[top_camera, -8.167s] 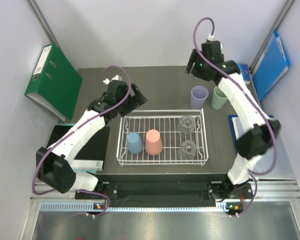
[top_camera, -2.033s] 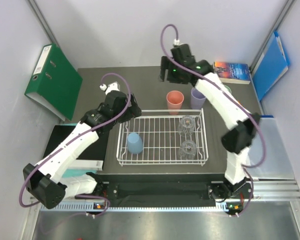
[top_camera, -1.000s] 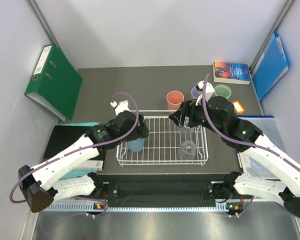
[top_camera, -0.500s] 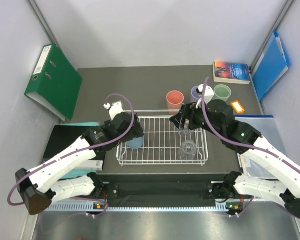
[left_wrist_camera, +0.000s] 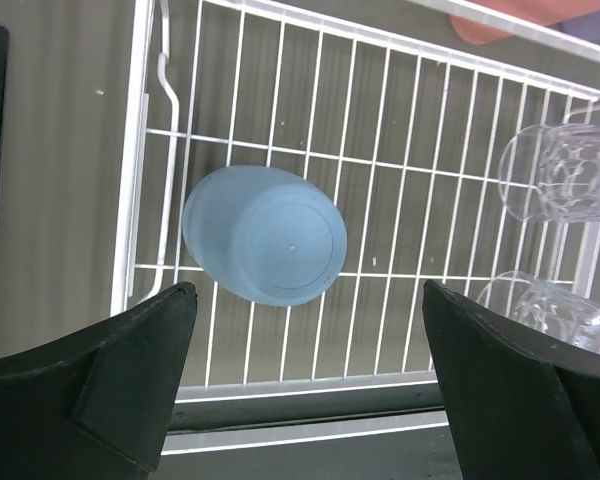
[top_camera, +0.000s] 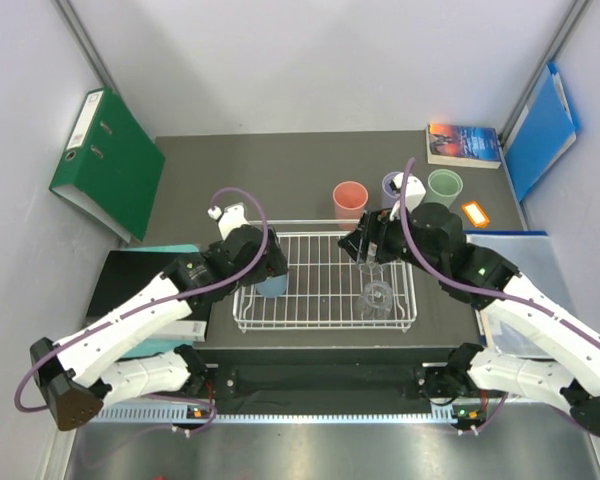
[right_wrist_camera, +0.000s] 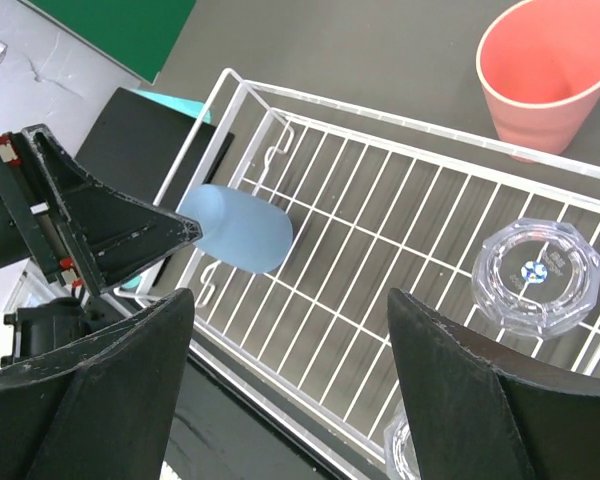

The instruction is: Unload the cups from the dish rack

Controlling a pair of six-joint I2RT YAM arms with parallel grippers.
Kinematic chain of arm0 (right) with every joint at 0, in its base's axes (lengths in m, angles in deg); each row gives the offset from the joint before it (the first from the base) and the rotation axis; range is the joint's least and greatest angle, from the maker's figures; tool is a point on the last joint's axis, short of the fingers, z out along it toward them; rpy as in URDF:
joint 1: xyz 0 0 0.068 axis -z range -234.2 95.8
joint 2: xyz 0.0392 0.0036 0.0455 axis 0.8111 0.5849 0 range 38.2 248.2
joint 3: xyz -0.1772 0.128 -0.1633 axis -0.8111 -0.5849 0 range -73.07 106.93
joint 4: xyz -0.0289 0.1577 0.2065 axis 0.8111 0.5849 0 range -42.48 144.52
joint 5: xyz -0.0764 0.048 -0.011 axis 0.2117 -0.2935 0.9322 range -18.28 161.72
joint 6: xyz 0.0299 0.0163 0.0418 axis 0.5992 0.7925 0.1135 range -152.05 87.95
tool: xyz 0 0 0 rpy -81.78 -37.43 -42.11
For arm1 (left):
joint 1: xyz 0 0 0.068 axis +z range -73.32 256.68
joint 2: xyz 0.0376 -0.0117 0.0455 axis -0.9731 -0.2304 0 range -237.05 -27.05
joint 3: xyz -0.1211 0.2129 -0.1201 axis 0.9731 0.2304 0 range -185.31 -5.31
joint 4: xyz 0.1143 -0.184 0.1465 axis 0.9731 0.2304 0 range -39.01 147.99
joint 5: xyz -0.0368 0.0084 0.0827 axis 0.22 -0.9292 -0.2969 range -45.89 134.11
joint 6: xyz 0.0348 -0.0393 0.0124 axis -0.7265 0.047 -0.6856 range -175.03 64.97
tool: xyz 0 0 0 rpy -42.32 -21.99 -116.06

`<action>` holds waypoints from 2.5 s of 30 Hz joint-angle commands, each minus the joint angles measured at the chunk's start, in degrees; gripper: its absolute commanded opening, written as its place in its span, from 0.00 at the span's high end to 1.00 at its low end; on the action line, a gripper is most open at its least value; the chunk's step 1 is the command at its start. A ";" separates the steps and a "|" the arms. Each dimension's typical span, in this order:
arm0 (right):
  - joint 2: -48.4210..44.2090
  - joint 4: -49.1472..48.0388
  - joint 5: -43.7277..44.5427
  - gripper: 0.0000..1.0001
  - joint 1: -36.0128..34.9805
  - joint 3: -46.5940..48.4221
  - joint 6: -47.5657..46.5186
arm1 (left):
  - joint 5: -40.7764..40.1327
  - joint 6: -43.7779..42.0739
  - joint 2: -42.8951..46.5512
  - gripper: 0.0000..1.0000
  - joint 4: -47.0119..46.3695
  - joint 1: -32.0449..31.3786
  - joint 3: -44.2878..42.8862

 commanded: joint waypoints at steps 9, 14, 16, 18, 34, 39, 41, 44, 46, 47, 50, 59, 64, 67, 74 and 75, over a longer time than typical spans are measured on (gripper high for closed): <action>-3.81 -0.75 1.11 0.22 -0.83 -0.40 0.85 | -4.33 -2.58 -9.00 0.01 -3.22 -0.09 1.12; -3.98 -0.14 1.29 0.23 -1.01 -0.49 1.03 | -5.74 -3.29 -12.16 0.09 -4.27 0.08 0.85; -3.98 0.04 1.38 0.23 -1.01 -0.48 0.94 | -5.56 -3.90 -12.25 0.23 -5.06 0.08 1.03; -3.98 0.39 1.38 0.22 -1.01 -0.31 0.68 | -6.00 -3.90 -11.82 0.52 -5.16 0.08 0.68; -4.15 -0.82 8.50 0.32 -1.01 0.05 2.43 | 16.09 -9.52 6.35 1.00 -25.17 2.10 -6.99; -8.20 -9.62 0.08 0.36 -0.92 -2.51 2.89 | 41.52 3.28 6.91 1.00 -45.10 7.90 2.76; -9.51 -12.08 -3.17 0.37 -1.01 -3.12 2.70 | 44.52 10.47 6.82 1.00 -58.16 8.43 7.59; -11.01 -14.98 -4.59 0.44 -1.01 -3.47 3.58 | 47.16 14.46 4.63 1.00 -63.41 8.52 9.37; -11.19 -15.34 -4.77 0.45 -1.01 -3.04 3.67 | 47.70 15.34 3.40 1.00 -66.06 8.52 9.82; -11.10 -15.43 -4.69 0.45 -1.01 -2.60 3.75 | 47.61 15.43 3.13 1.00 -66.15 8.52 9.64; -10.67 -15.17 -7.40 0.42 -1.01 -1.89 3.75 | 47.34 15.87 2.08 1.00 -67.11 8.52 9.64; -11.89 -12.80 -5.40 0.39 -1.01 -2.07 3.93 | 45.77 14.56 1.81 1.00 -65.90 8.52 9.03; -15.84 -8.67 -1.35 0.39 -1.01 0.21 2.09 | 44.71 13.06 1.90 1.00 -63.69 8.70 8.33; -15.94 -7.08 -3.09 0.38 -1.01 -0.30 3.22 | 45.32 13.85 0.93 1.00 -65.00 8.70 8.76; -14.01 -12.35 -8.02 0.38 -1.01 -5.41 5.95 | 47.25 15.52 -0.39 1.00 -68.70 8.70 8.94; -12.79 -13.48 -8.55 0.38 -0.92 -5.49 5.86 | 47.26 15.78 -0.21 1.00 -68.79 8.61 8.94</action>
